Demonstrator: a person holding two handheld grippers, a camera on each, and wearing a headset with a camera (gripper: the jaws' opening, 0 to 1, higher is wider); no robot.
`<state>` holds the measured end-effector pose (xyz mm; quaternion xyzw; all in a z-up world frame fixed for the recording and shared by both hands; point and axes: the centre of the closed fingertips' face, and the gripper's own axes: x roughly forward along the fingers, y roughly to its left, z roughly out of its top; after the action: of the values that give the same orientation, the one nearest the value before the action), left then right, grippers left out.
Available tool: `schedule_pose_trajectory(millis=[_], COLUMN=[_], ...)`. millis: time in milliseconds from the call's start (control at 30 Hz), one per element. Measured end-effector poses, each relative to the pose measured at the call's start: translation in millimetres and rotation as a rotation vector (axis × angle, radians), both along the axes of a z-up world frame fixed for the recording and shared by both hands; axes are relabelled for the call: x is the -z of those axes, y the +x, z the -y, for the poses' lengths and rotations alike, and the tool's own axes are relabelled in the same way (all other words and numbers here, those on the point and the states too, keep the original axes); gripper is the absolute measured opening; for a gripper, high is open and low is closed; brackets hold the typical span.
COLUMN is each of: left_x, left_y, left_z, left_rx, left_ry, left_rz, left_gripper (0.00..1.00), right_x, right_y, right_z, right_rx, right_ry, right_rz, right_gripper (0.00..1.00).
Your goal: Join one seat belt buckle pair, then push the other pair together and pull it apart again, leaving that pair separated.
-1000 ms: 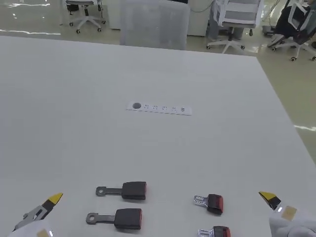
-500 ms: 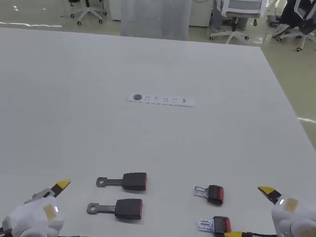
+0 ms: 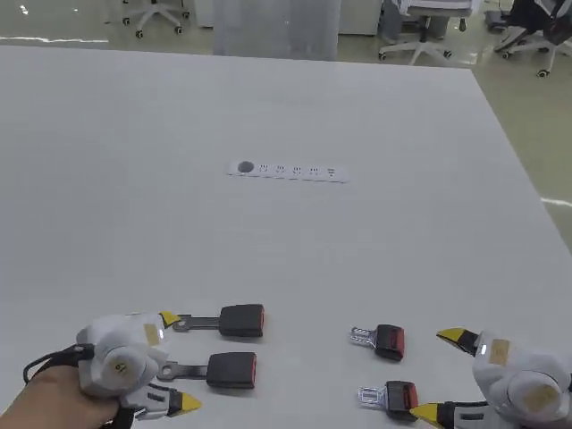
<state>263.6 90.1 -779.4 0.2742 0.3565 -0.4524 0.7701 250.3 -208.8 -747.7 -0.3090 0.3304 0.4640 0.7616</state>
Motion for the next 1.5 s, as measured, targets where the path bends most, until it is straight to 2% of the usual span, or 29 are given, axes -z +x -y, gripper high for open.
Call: schedule_pose_trajectory(millis=[33,100,133,200,233,367,500,600,733,967,1067,1200,1267,1333,1500], left_x=[2.0,6.7,11.6,16.2,19.6,29.7,35.2,43.9,48.2,53.9,61.3,62.9,64.2,64.3,64.9], left_y=[0.4,-0.3,-3.3,-4.0,-5.3,-4.6,-3.6,-7.7,-6.2,-2.8,-1.8,1.8,4.5,6.4,8.3], left_z=[1.5,2.6,2.9,2.9,2.8,10.6,18.0,19.1,18.4,23.5,26.2,30.4,32.7,35.3,36.9], left_rx=[0.015,0.069,0.097,0.133,0.142,0.174,0.214,0.237,0.271,0.287,0.325,0.364,0.374,0.384,0.426], left_ry=[0.009,0.042,0.063,0.098,0.112,0.13,0.146,0.163,0.187,0.184,0.209,0.228,0.236,0.232,0.242], left_rz=[-0.012,-0.015,-0.04,-0.047,-0.061,-0.081,-0.087,-0.13,-0.13,-0.155,-0.162,-0.163,-0.166,-0.175,-0.172], left_gripper=[0.73,0.71,0.69,0.63,0.62,0.61,0.61,0.63,0.62,0.61,0.58,0.54,0.51,0.49,0.45], right_x=[1.7,7.1,9.7,14.2,17.7,32.6,42.2,48.9,55.7,68.5,72.6,78.6,81.8,84.6,91.8], right_y=[0.0,-2.9,-3.3,-3.9,-5.4,-7.6,-5.4,-4.4,-4.0,-6.2,-4.9,0.2,-1.4,-1.2,-6.7], right_z=[-1.1,-3.5,-5.0,-5.7,-5.8,-5.6,-6.8,-7.4,-7.9,-4.7,-3.8,-4.5,-5.9,-8.7,-9.6], right_rx=[-0.011,-0.044,-0.06,-0.064,-0.072,-0.094,-0.118,-0.138,-0.161,-0.21,-0.214,-0.222,-0.227,-0.248,-0.276], right_ry=[-0.006,-0.025,-0.029,-0.036,-0.046,-0.077,-0.094,-0.112,-0.135,-0.176,-0.174,-0.187,-0.184,-0.193,-0.221], right_rz=[0.0,-0.019,-0.022,-0.039,-0.054,-0.091,-0.097,-0.115,-0.138,-0.162,-0.181,-0.188,-0.212,-0.208,-0.234], right_gripper=[0.65,0.62,0.6,0.58,0.56,0.52,0.51,0.52,0.52,0.54,0.53,0.49,0.46,0.43,0.35])
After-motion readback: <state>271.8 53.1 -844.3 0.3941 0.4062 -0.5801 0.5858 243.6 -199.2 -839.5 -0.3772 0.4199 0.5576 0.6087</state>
